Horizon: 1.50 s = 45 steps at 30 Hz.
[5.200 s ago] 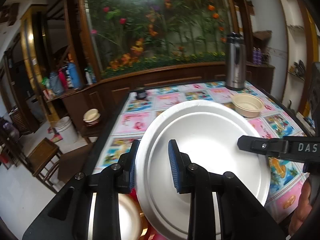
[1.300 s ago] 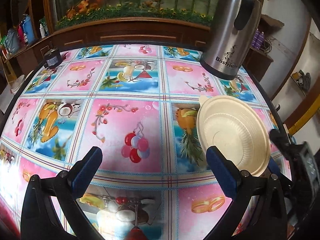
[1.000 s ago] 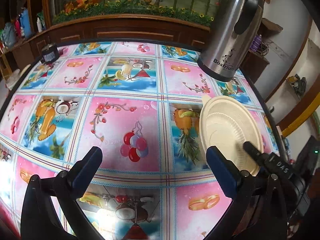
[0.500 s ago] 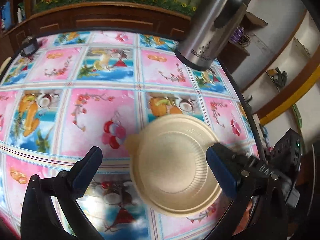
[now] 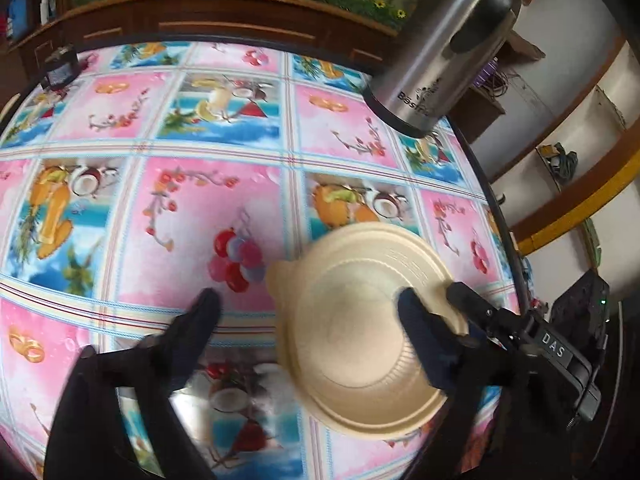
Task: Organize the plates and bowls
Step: 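Grasp the cream bowl's rim with the right gripper and lift it, then hold the cream bowl raised above the table with the right gripper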
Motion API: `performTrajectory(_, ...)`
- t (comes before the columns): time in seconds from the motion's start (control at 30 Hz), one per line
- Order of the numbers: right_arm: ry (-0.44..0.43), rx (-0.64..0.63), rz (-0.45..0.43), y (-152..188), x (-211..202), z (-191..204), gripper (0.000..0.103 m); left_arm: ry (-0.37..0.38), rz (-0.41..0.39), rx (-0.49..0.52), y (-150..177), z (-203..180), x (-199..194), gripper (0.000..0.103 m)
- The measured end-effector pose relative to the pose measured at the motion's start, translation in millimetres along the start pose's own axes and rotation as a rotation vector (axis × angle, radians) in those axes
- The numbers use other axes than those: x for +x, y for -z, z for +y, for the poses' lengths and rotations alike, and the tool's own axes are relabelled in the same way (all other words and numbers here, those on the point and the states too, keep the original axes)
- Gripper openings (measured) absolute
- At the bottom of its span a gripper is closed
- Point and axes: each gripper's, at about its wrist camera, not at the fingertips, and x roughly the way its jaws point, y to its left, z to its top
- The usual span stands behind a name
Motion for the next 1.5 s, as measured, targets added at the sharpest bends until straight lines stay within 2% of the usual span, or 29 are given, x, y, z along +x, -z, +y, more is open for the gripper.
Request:
performTrajectory(0.1, 0.002, -0.019, 0.005, 3.2, 3.5, 3.9, 0.049, -0.034, -0.017, 0.028, 0.0, -1.6, 0.8, 0.045)
performTrajectory(0.2, 0.009, -0.036, 0.003, 6.4, 4.6, 7.1, 0.049, -0.035, -0.013, 0.044, 0.9, -3.5, 5.0, 0.035)
performTrajectory(0.63, 0.033, -0.048, -0.024, 7.4, 5.3, 6.1, 0.048, -0.022, 0.018, 0.075, 3.5, -7.8, 14.1, 0.034)
performTrajectory(0.7, 0.045, -0.050, -0.024, 7.5, 5.3, 5.8, 0.045, -0.020, 0.027, 0.072, 4.0, -7.1, 15.6, 0.034)
performTrajectory(0.77, 0.046, -0.046, -0.028, 7.5, 4.4, 4.9, 0.035, -0.020, 0.032, 0.072, 4.3, -6.6, 16.0, 0.034)
performTrajectory(0.87, 0.051, -0.051, -0.032, 7.2, 3.7, 5.2, 0.026, -0.016, 0.031, 0.089, 5.8, -8.8, 15.1, 0.034)
performTrajectory(1.0, 0.053, -0.053, -0.010, 8.6, 8.7, 4.7, 0.018, -0.010, 0.029, 0.130, 7.4, -15.1, 15.7, 0.034)
performTrajectory(1.07, 0.051, -0.046, -0.002, 9.3, 10.5, 3.1, 0.015, -0.030, 0.022, 0.159, 8.3, -18.9, 16.5, 0.034)
performTrajectory(1.13, 0.055, -0.044, -0.008, 9.7, 9.8, 2.8, 0.011, -0.054, 0.012, 0.190, 9.3, -22.2, 16.4, 0.030)
performTrajectory(1.33, 0.077, -0.041, -0.047, 8.4, 4.2, 0.7, 0.010, -0.049, 0.009, 0.218, 9.9, -22.1, 18.3, 0.022)
performTrajectory(1.4, 0.087, -0.049, -0.059, 9.1, 3.0, 1.5, 0.010, -0.054, 0.011, 0.236, 11.7, -24.5, 20.2, 0.016)
performTrajectory(1.5, 0.101, -0.076, -0.067, 10.8, 2.8, 5.5, 0.010, -0.070, 0.023, 0.268, 18.1, -26.9, 25.2, 0.016)
